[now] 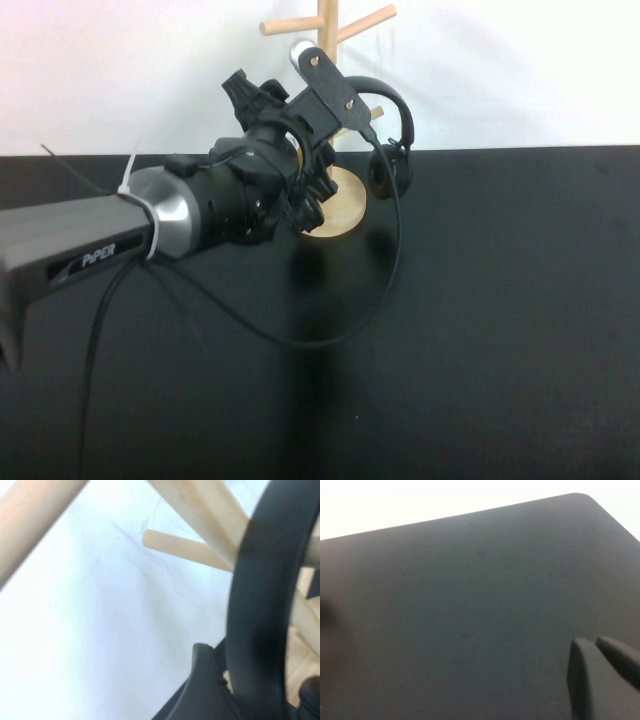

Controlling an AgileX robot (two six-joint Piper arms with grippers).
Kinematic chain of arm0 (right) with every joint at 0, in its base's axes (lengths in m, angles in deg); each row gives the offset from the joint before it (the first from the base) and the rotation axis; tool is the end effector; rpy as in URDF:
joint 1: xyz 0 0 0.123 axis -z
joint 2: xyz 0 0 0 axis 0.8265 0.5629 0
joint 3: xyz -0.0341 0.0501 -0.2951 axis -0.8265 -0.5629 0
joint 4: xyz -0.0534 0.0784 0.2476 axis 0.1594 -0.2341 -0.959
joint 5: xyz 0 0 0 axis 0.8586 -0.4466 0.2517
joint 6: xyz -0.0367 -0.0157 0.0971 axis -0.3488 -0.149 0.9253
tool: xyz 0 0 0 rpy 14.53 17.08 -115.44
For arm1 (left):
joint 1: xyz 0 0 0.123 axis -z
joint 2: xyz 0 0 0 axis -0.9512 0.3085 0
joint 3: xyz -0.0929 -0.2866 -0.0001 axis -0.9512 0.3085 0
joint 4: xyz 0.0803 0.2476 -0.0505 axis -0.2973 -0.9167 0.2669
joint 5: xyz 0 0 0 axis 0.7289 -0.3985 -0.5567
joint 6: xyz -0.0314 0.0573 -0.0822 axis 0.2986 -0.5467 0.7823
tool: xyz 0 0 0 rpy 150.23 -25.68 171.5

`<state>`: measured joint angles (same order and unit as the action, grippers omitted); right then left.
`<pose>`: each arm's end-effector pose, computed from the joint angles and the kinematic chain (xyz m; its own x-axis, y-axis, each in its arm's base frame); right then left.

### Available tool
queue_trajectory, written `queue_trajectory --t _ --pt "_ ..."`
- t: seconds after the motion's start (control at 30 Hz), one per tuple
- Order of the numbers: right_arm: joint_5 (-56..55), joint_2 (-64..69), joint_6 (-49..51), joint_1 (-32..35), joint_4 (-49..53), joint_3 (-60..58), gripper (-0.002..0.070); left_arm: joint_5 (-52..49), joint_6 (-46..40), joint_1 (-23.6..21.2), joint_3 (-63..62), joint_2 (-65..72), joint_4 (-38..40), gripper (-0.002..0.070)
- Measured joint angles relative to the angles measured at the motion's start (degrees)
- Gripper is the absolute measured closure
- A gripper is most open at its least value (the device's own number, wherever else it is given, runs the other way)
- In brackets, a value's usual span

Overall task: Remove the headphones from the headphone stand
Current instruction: Pick up the headphones from the headphone stand

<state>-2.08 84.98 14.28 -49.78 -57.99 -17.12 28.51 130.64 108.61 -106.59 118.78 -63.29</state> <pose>0.0616 -0.0098 0.1655 -0.2911 0.1626 -0.9428 0.1736 0.9781 0.1151 0.4074 -0.2516 0.2434 -0.0846 0.7914 -0.6054 0.4123 0.5809 0.7018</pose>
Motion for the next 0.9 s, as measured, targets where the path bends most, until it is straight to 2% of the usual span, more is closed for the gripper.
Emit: queue_trajectory --t 0.53,0.67,0.9 --pt "0.0 0.0 0.0 0.0 0.0 0.0 0.0684 3.2 0.1 -2.3 -6.2 5.2 0.0 0.0256" --pt "0.0 0.0 0.0 0.0 0.0 0.0 0.0684 3.7 0.1 -2.3 -6.2 5.6 0.0 0.0348" --pt "0.0 0.0 0.0 0.0 0.0 0.0 0.0684 3.6 0.6 -2.4 -6.4 5.6 0.0 0.0581"
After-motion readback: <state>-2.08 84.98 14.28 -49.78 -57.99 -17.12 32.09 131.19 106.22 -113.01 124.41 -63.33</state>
